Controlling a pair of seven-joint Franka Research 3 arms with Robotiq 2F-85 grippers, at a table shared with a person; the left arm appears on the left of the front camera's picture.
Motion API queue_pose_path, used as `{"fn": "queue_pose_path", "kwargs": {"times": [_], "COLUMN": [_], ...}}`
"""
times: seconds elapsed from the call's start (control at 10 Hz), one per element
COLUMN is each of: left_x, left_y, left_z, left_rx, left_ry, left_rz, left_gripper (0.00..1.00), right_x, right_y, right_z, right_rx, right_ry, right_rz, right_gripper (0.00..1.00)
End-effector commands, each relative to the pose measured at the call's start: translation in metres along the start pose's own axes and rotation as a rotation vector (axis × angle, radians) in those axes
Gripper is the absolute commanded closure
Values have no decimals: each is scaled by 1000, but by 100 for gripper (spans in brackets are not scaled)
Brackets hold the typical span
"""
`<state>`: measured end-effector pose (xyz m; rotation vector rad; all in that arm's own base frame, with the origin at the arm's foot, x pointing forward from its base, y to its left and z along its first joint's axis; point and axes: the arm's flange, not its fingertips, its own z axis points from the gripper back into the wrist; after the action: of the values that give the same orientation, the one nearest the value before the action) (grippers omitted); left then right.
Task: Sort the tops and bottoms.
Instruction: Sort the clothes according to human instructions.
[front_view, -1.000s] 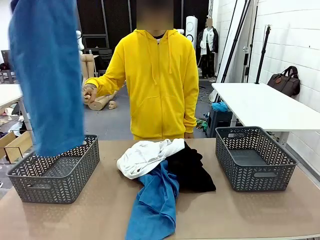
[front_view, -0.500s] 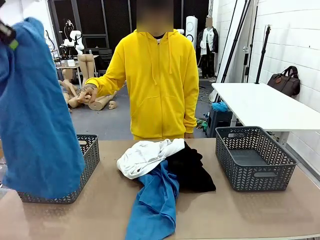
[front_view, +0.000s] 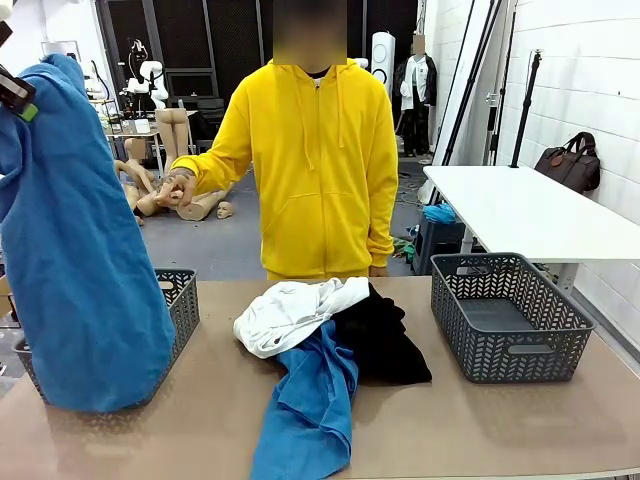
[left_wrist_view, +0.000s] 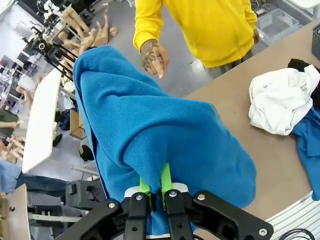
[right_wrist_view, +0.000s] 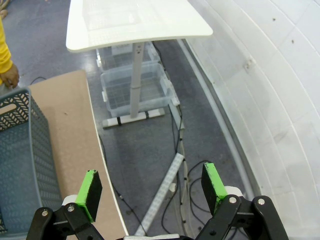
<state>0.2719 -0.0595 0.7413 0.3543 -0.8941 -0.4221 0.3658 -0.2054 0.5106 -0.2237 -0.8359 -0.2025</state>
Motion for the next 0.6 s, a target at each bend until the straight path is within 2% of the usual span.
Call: {"fn": "queue_pose_path", "kwargs": {"times": [0.0,0.1,0.2,0.3,0.4,0.5], "left_x": [4,0,11,27,47,66], "left_y": [4,0,17,42,58,64], "left_z": [4,0,-20,-41,-36,-27], "left_rx": [-4,0,-18,29,45,74], "left_ry": [0,0,-15,2,-61,-120], "left_rz": [-20,0,53,153,199,188], "left_gripper": [100,100,100,100,100,100], "right_x": [-1,-1,-1,-1,-1,-1], "right_y": [0,0,0,0,0,0], "right_z": [0,0,0,0,0,0], "right_rx": [0,0,0,0,0,0], "right_ry": [8,8,8,8,8,8], "right_rz": [11,11,11,11,11,11], "right_gripper": [0,0,0,0,0,0]}}
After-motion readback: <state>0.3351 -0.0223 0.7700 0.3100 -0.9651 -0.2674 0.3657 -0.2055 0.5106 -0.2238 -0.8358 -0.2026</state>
